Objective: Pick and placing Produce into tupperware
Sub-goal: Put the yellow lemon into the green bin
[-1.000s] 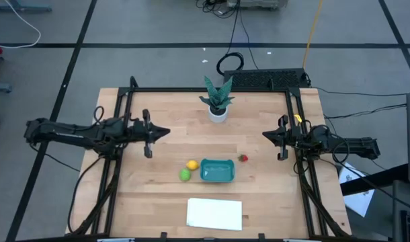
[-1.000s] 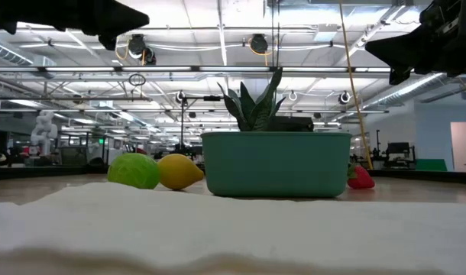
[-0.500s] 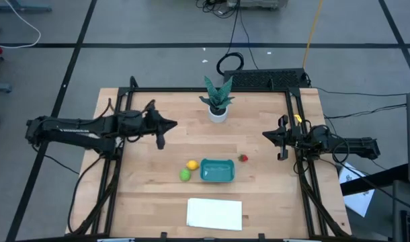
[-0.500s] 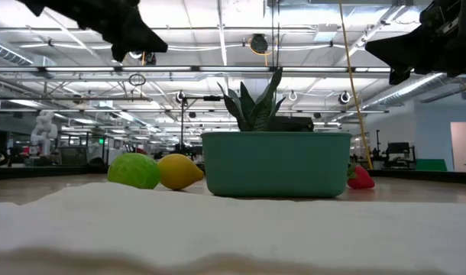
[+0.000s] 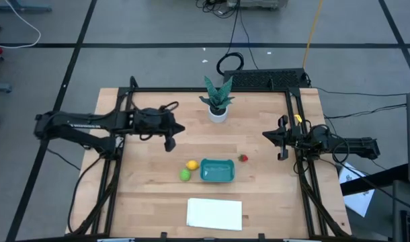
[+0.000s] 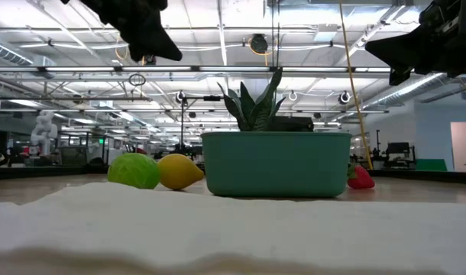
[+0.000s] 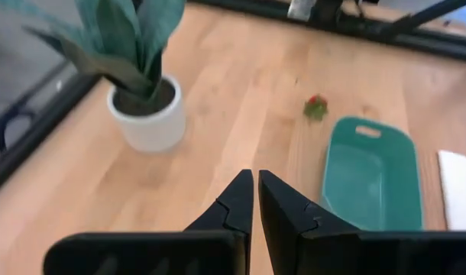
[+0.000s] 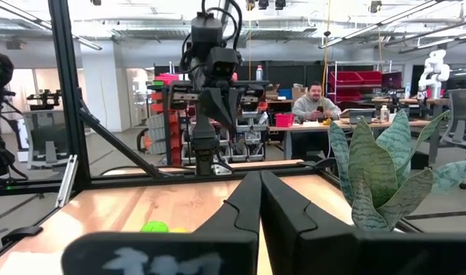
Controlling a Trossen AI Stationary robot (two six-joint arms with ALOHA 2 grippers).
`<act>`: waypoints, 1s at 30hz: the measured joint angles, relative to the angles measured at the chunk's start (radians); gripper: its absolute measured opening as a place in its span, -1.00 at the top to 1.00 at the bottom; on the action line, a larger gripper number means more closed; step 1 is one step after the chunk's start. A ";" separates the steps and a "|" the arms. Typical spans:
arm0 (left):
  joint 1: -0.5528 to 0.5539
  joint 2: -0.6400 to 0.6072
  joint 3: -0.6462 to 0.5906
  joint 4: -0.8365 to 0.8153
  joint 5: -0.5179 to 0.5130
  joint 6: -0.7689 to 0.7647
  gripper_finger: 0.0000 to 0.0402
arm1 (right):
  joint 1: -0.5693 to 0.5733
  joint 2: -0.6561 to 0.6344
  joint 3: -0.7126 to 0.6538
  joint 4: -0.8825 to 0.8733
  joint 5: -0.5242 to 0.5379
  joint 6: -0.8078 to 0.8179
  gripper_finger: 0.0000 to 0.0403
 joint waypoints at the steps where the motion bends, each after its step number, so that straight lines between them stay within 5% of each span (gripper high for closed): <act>1: 0.000 0.012 0.012 -0.022 0.001 -0.004 0.87 | 0.000 0.000 0.000 0.000 0.000 0.000 1.00; 9: 0.000 0.064 0.043 -0.093 0.087 -0.024 0.87 | 0.000 0.000 0.000 -0.001 0.000 0.000 1.00; 20: 0.000 0.066 0.043 -0.065 0.074 -0.049 0.87 | 0.000 0.000 0.000 0.000 0.005 0.000 1.00; 30: 0.000 0.201 0.042 -0.047 0.135 -0.065 0.87 | 0.000 0.001 0.000 0.005 0.018 0.000 1.00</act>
